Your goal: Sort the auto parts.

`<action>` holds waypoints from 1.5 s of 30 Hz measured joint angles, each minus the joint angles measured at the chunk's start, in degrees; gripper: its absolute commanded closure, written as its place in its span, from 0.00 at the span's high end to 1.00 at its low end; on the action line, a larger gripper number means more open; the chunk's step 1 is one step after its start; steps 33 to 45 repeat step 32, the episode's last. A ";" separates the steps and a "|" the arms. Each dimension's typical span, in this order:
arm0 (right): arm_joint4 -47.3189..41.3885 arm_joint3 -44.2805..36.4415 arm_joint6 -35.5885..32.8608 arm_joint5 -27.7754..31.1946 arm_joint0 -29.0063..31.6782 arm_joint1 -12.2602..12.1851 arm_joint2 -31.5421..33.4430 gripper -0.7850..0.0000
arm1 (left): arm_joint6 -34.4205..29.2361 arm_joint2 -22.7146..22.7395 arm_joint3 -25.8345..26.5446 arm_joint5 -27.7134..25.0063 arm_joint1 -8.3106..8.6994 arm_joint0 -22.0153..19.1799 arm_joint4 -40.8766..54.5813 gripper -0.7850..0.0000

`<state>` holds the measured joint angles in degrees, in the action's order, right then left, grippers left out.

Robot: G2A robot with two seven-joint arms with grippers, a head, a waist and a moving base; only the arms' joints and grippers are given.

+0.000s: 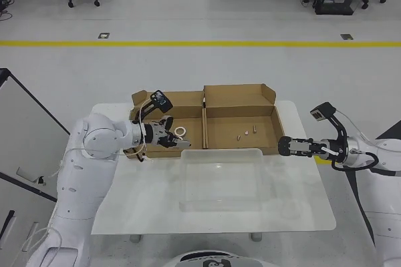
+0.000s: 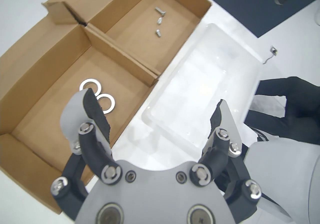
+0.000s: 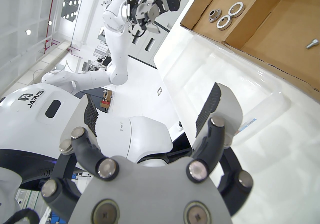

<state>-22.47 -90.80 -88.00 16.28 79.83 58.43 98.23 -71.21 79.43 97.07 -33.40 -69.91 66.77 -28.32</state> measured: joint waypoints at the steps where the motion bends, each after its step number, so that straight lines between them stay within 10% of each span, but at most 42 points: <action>1: 0.00 0.00 0.00 0.00 0.00 0.00 0.00 1.00 | 0.81 0.34 1.57 -0.68 0.56 0.89 2.42 1.00; 14: 0.00 0.00 0.00 0.00 0.00 0.00 0.00 1.00 | 1.44 0.77 9.67 -1.14 9.10 4.82 26.83 1.00; 45: 0.00 0.00 0.00 0.00 0.00 0.00 0.00 1.00 | 1.45 0.78 9.62 -1.14 9.04 4.80 26.55 1.00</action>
